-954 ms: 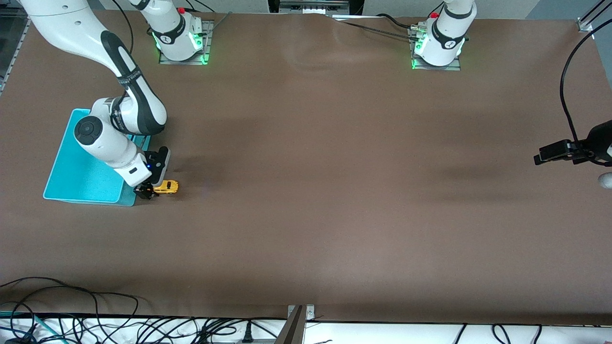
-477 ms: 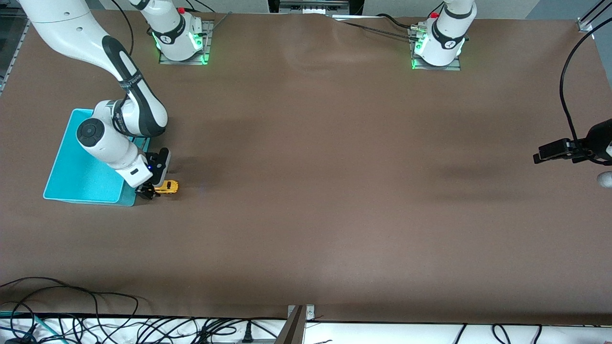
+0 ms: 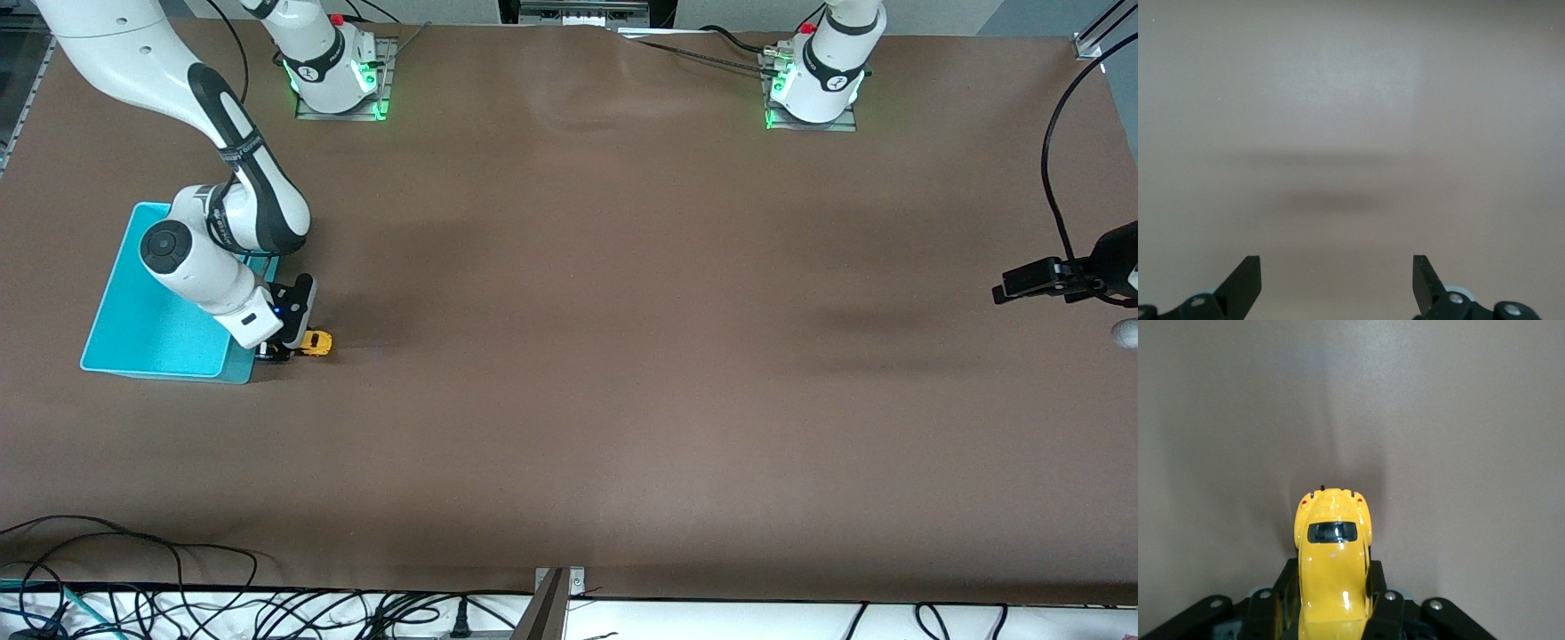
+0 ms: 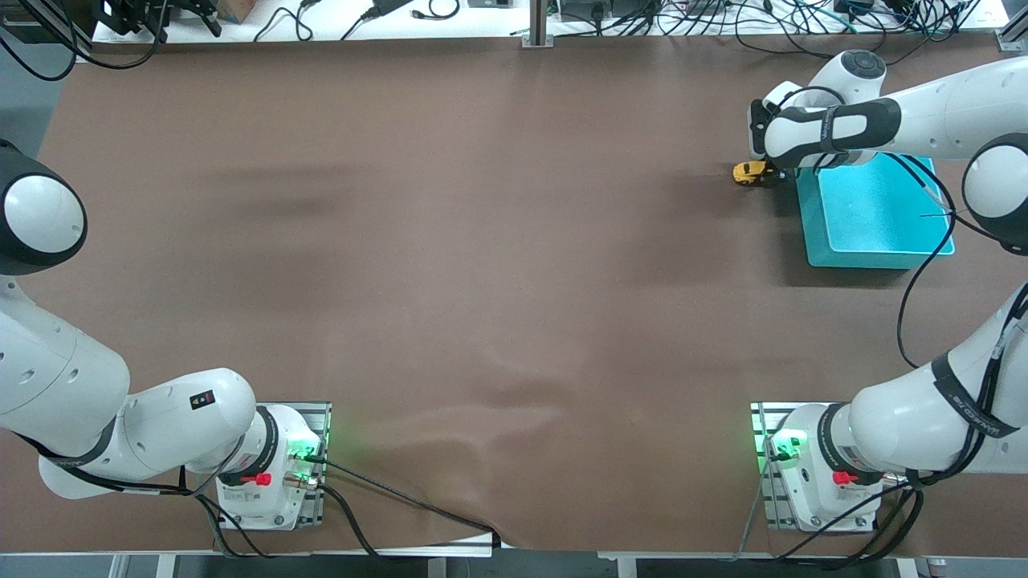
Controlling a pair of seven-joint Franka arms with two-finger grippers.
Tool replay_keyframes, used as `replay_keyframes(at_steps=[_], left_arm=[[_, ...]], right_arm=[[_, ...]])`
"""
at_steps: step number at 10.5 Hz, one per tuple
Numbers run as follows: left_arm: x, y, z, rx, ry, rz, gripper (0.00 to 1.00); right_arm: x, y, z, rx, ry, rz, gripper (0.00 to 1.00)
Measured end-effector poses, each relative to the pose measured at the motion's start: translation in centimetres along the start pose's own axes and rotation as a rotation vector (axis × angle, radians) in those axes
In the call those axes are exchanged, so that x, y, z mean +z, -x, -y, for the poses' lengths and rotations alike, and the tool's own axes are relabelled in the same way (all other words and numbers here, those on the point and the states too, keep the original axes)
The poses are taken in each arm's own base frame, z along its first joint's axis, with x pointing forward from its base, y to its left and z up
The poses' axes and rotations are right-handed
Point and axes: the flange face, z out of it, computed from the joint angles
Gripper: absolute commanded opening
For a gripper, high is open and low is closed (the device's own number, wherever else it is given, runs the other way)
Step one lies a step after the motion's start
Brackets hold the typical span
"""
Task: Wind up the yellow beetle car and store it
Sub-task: 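Lower the right gripper and grasp the yellow car, then lift the car with the right gripper over the blue box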
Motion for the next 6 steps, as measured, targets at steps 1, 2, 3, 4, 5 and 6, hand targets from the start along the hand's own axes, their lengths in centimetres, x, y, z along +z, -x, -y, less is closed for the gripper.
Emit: replay_keyframes(at_steps=[1,2,3,4,5,6], left_arm=[[0.0,0.0,0.0,0.0,0.0,0.0,1.0],[0.0,0.0,0.0,0.0,0.0,0.0,1.0],[0.0,0.0,0.0,0.0,0.0,0.001,1.0],[0.0,0.0,0.0,0.0,0.0,0.001,1.0],[0.0,0.0,0.0,0.0,0.0,0.002,1.0],[0.0,0.0,0.0,0.0,0.0,0.002,1.0]], right_arm=[[-1.4,-0.6,0.1,-0.011,-0.028,0.001,0.0],[-3.4,-1.4,0.3,-0.027,-0.062,0.003,0.0],[-5.8,-2.4,0.6,-0.045,-0.089,0.006,0.0],[-8.4,-3.3,1.0,-0.063,-0.108,0.011,0.0],[-10.9,-3.9,1.6,-0.074,-0.131,0.019,0.0],[-13.1,-3.9,2.2,-0.084,-0.147,0.028,0.0]])
